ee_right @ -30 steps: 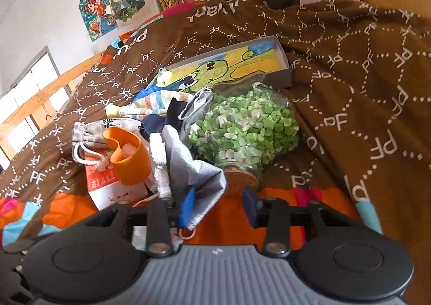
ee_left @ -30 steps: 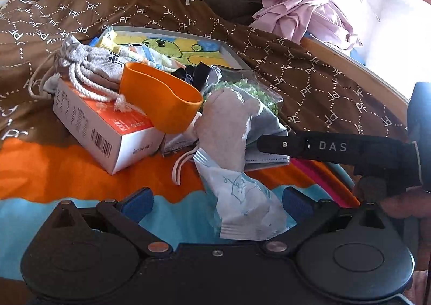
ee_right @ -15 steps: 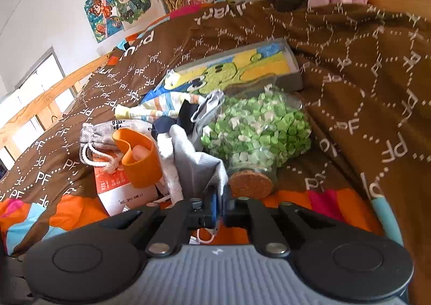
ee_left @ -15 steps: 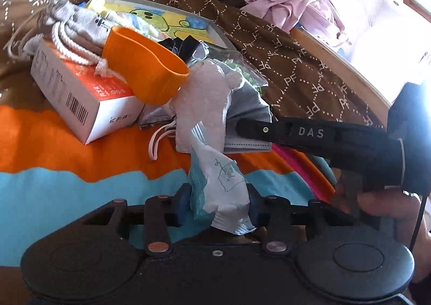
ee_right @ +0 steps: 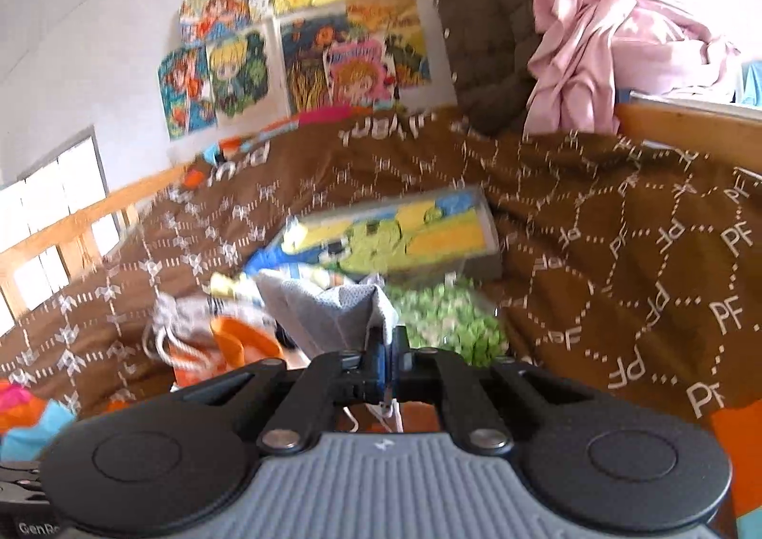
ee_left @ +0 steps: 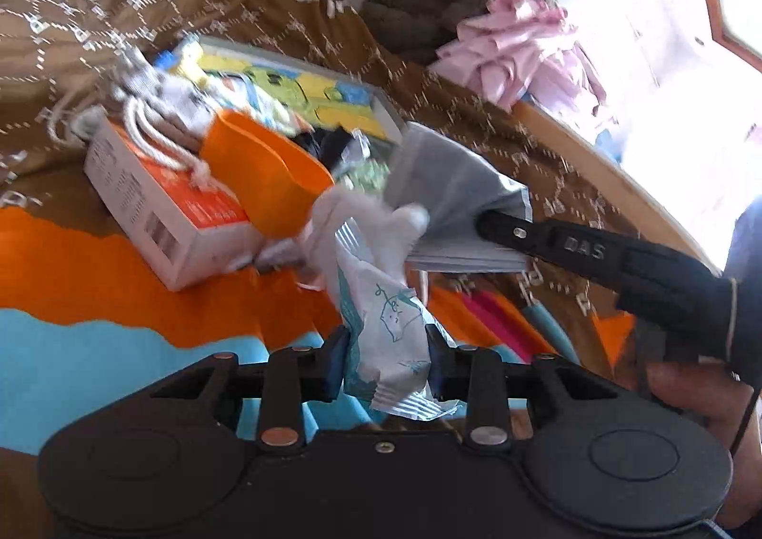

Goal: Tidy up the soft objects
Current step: 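Carry the tissue packet and grey mask into the painted tray and open both tools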

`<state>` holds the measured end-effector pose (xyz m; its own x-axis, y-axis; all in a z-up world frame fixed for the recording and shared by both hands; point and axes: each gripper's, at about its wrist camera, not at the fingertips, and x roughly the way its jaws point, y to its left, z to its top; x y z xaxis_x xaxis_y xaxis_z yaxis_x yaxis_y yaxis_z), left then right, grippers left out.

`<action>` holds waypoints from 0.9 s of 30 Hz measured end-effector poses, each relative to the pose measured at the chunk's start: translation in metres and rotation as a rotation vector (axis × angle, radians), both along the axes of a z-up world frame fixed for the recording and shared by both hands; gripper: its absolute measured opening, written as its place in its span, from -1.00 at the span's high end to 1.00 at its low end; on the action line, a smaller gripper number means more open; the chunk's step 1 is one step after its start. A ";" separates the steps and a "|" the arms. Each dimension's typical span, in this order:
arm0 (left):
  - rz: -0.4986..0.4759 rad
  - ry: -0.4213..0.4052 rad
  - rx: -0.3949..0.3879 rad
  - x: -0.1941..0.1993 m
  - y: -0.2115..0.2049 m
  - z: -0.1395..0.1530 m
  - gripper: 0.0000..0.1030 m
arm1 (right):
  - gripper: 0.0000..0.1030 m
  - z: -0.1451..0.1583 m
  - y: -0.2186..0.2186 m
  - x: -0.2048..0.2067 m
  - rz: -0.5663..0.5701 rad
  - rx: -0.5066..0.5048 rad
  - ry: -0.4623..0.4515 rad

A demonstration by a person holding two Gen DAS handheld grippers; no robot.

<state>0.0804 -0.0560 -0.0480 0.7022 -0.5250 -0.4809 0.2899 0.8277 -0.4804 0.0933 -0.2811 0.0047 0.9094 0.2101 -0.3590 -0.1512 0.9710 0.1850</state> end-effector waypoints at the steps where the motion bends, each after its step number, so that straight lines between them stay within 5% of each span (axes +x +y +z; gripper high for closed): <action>1: 0.013 -0.009 -0.003 -0.002 0.002 0.004 0.33 | 0.95 0.002 -0.002 -0.001 -0.001 0.012 -0.011; 13: 0.062 -0.102 0.056 0.004 0.013 0.051 0.34 | 0.95 0.006 -0.027 0.018 -0.029 0.193 -0.088; 22: 0.113 -0.171 0.101 0.092 0.011 0.094 0.34 | 0.95 0.022 -0.062 0.111 -0.087 0.403 -0.178; 27: 0.138 -0.167 0.129 0.155 0.005 0.100 0.33 | 0.95 0.019 -0.064 0.177 -0.091 0.385 -0.156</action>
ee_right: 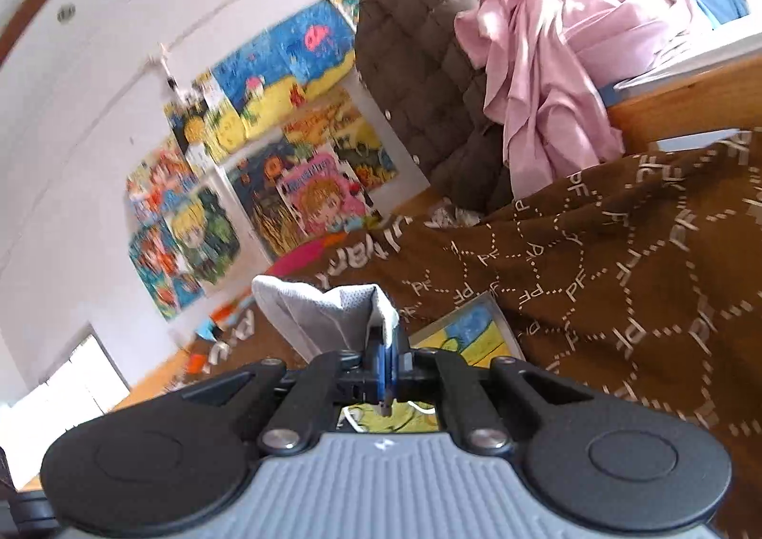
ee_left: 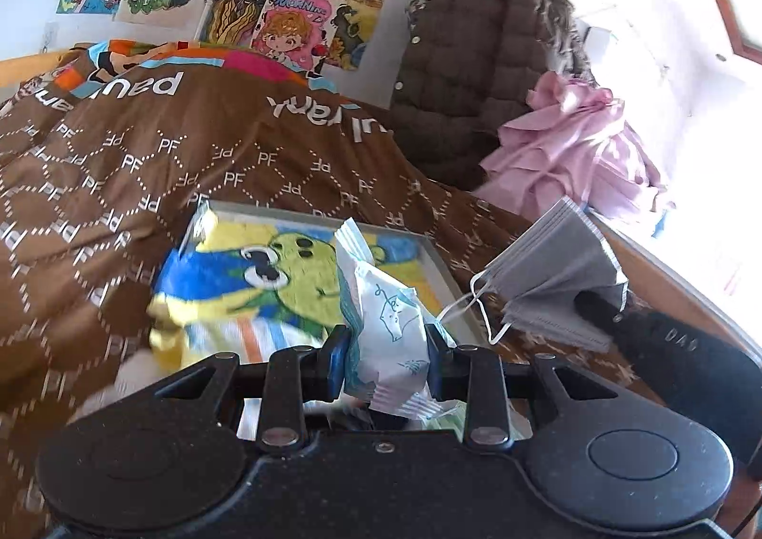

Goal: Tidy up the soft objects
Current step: 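Carry the tissue packet and grey mask into the painted tray and open both tools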

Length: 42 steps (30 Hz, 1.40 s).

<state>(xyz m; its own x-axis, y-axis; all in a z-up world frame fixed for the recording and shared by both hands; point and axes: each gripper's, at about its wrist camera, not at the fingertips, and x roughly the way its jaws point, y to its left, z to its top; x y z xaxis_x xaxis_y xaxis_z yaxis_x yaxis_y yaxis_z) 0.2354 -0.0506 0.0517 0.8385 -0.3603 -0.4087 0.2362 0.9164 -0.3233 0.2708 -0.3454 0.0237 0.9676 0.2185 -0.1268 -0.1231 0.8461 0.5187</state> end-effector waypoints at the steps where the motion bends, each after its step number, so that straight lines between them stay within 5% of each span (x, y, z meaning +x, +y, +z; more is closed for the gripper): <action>1: 0.009 0.005 0.005 0.015 -0.002 -0.001 0.33 | 0.95 -0.003 0.001 0.011 0.005 -0.016 0.010; 5: 0.035 0.024 0.025 0.065 -0.014 -0.011 0.33 | 0.95 -0.018 0.007 0.048 0.022 -0.080 0.061; 13: 0.063 0.110 0.059 0.151 -0.047 -0.043 0.33 | 0.95 -0.046 -0.009 0.092 0.066 -0.009 0.251; 23: 0.049 0.263 0.155 0.187 -0.067 -0.077 0.33 | 0.84 -0.064 -0.014 0.105 0.080 -0.015 0.386; 29: 0.079 0.298 0.110 0.190 -0.062 -0.087 0.32 | 0.31 -0.058 -0.006 0.098 0.053 -0.076 0.382; 35: 0.102 0.300 0.108 0.186 -0.056 -0.082 0.20 | -0.15 -0.059 -0.013 0.093 0.047 -0.029 0.364; 38: 0.119 0.294 0.116 0.181 -0.054 -0.079 0.02 | -0.38 -0.057 -0.015 0.088 0.059 -0.021 0.353; 42: 0.156 0.281 0.102 0.167 -0.051 -0.072 -0.49 | -0.70 -0.047 -0.015 0.073 0.041 -0.051 0.317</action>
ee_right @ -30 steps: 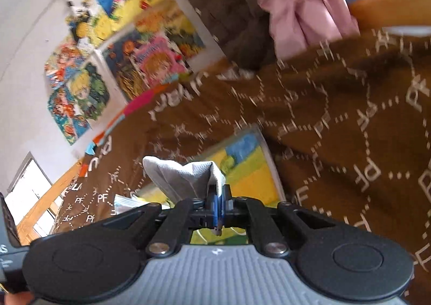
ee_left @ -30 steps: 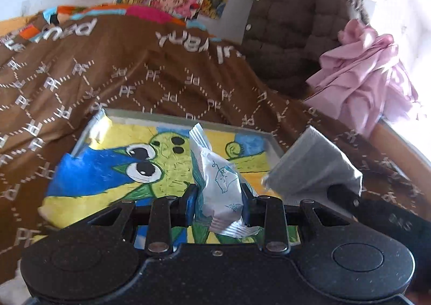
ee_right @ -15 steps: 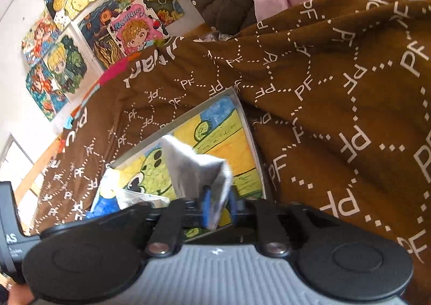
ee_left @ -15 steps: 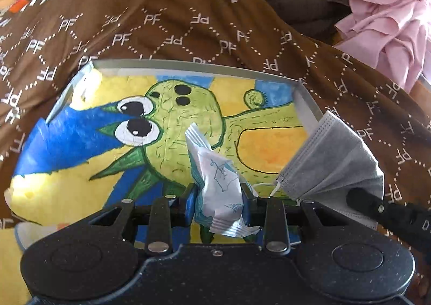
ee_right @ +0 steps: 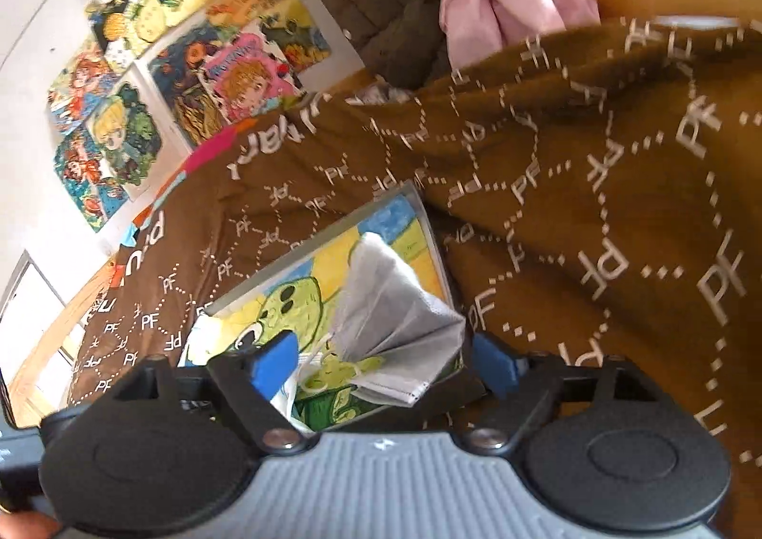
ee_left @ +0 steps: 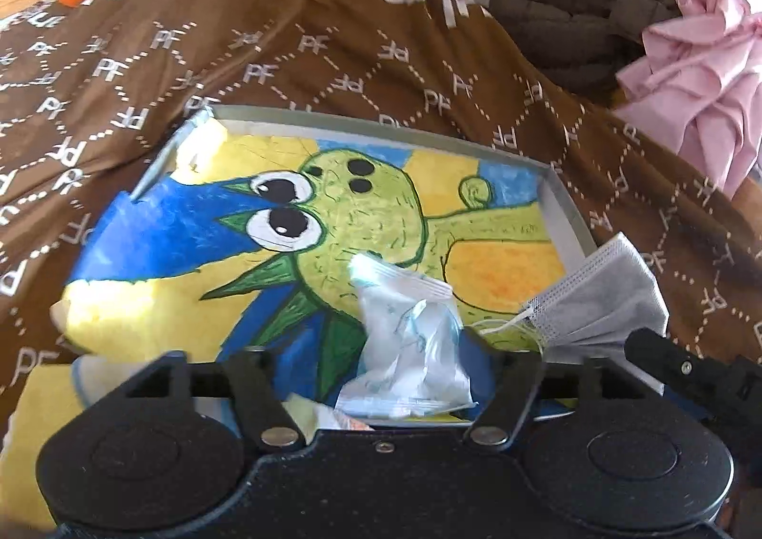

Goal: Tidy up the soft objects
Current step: 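Carry the tissue packet and grey mask into the painted tray and open both tools, then grasp the cartoon-printed packet with the right tool while the left tool grasps the orange silicone holder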

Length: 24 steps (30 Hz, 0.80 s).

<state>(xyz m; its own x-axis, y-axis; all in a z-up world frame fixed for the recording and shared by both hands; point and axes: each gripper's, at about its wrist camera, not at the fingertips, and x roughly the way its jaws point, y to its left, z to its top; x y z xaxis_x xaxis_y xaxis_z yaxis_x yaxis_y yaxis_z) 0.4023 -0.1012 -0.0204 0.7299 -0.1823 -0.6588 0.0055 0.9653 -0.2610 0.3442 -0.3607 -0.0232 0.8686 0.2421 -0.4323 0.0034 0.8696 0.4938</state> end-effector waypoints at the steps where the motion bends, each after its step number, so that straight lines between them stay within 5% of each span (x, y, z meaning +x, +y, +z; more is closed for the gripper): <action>1: 0.006 -0.010 -0.009 -0.004 0.001 0.003 -0.51 | -0.72 0.003 0.000 -0.004 0.002 -0.005 -0.009; 9: 0.023 -0.078 -0.013 -0.050 0.010 0.036 -0.69 | -0.93 0.041 0.011 -0.059 -0.003 -0.067 -0.114; 17: -0.007 -0.193 -0.031 -0.124 0.024 0.073 -0.87 | -0.99 0.079 0.048 -0.135 0.022 -0.255 -0.216; 24: -0.039 -0.248 -0.007 -0.196 0.048 0.089 -0.98 | -0.99 0.078 0.072 -0.195 0.015 -0.317 -0.236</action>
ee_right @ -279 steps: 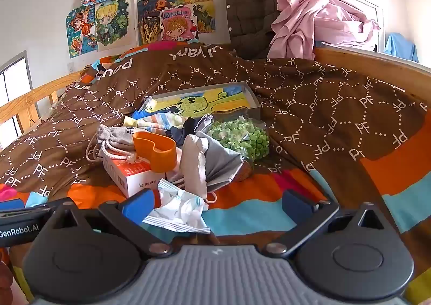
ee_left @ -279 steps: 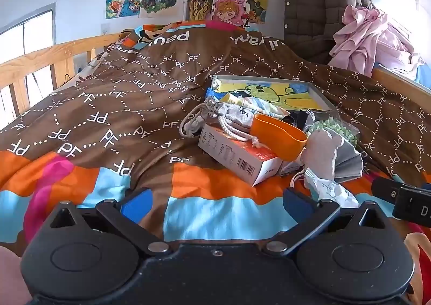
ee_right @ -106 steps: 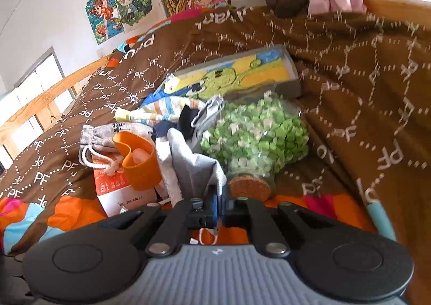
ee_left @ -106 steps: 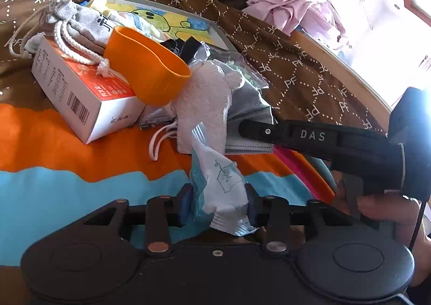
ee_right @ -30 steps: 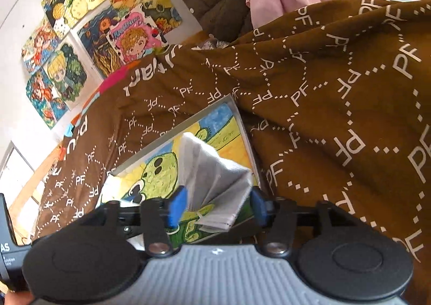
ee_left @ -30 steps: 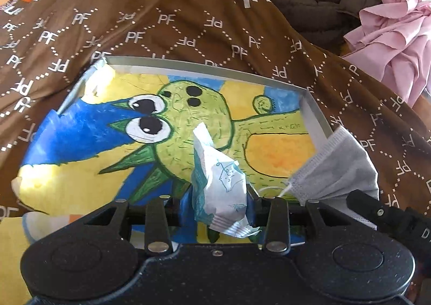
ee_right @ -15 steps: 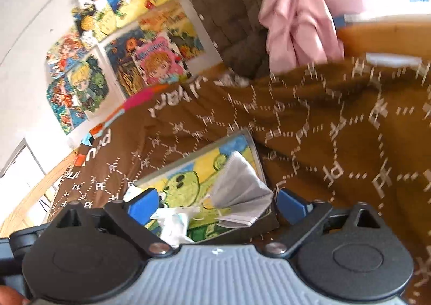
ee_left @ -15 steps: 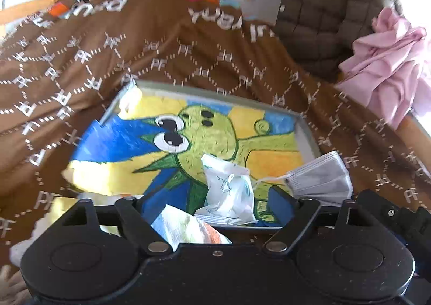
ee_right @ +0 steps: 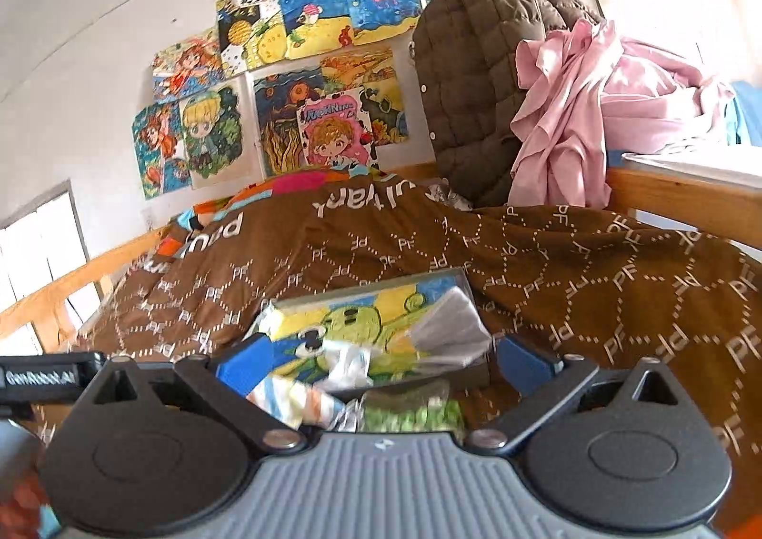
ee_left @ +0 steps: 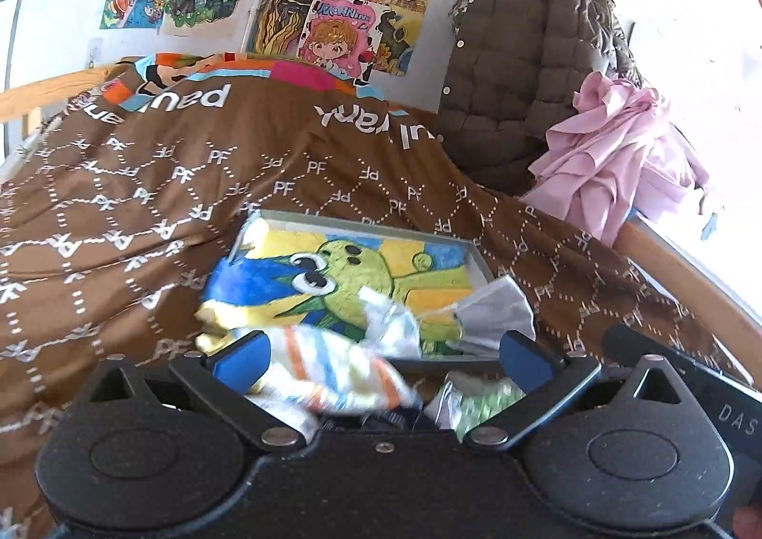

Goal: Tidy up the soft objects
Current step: 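Grasp the cartoon-printed packet with the right tool while the left tool grasps the orange silicone holder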

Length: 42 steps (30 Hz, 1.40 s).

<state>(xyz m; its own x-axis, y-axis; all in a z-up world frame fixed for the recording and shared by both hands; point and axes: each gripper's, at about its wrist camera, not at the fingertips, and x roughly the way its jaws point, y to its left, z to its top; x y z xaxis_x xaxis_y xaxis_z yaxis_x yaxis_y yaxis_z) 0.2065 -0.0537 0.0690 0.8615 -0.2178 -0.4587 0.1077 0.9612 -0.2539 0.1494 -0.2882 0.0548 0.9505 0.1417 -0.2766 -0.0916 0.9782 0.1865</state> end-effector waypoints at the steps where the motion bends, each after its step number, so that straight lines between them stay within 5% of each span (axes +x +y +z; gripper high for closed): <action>1: -0.009 0.012 0.005 -0.007 0.005 0.000 -0.98 | -0.99 -0.002 0.005 -0.008 0.003 -0.019 0.003; 10: -0.078 0.039 0.059 -0.069 0.047 -0.013 -0.98 | -0.99 -0.019 0.038 -0.061 0.027 -0.139 0.030; 18: -0.177 0.025 0.147 -0.097 0.064 -0.038 -0.98 | -0.99 -0.051 0.055 -0.087 0.048 -0.216 0.181; 29: -0.255 0.067 0.188 -0.087 0.063 -0.061 -0.98 | -0.99 -0.086 0.082 -0.066 0.216 -0.261 0.336; 42: -0.348 0.026 0.159 -0.057 0.033 -0.085 -0.98 | -0.99 -0.110 0.097 -0.037 0.298 -0.238 0.401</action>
